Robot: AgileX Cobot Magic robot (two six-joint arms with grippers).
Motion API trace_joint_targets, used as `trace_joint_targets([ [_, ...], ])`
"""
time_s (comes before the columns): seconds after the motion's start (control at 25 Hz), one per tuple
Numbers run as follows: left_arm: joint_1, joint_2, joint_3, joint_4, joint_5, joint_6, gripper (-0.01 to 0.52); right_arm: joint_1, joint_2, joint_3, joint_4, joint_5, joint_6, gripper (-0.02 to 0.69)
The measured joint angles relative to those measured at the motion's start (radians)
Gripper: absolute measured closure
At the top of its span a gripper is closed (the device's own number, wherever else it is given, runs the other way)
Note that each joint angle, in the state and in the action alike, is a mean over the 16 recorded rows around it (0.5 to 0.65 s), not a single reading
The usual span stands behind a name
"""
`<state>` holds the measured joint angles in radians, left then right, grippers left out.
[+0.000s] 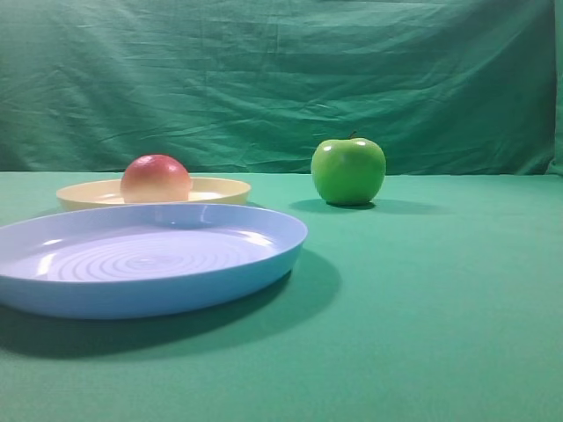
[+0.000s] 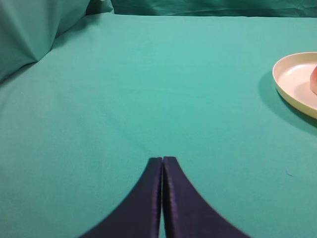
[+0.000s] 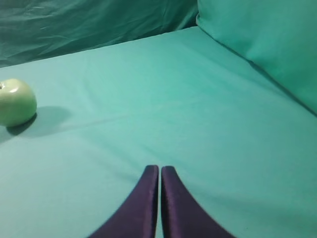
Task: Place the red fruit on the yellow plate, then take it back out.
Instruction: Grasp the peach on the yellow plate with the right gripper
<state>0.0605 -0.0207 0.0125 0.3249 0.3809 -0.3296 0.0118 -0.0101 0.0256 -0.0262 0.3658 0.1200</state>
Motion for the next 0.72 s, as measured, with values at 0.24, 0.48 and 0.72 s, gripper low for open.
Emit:
trace_joint_targets([
  [0.24, 0.000, 0.000, 0.000, 0.000, 0.000, 0.000, 0.514, 0.000, 0.000, 0.000, 0.018, -0.001, -0.025, 0.665],
  [0.48, 0.000, 0.000, 0.000, 0.000, 0.000, 0.000, 0.514, 0.005, 0.008, -0.026, 0.057, -0.009, -0.030, 0.665],
  [0.72, 0.000, 0.000, 0.000, 0.000, 0.000, 0.000, 0.514, 0.048, 0.083, -0.146, 0.093, 0.004, -0.041, 0.665],
])
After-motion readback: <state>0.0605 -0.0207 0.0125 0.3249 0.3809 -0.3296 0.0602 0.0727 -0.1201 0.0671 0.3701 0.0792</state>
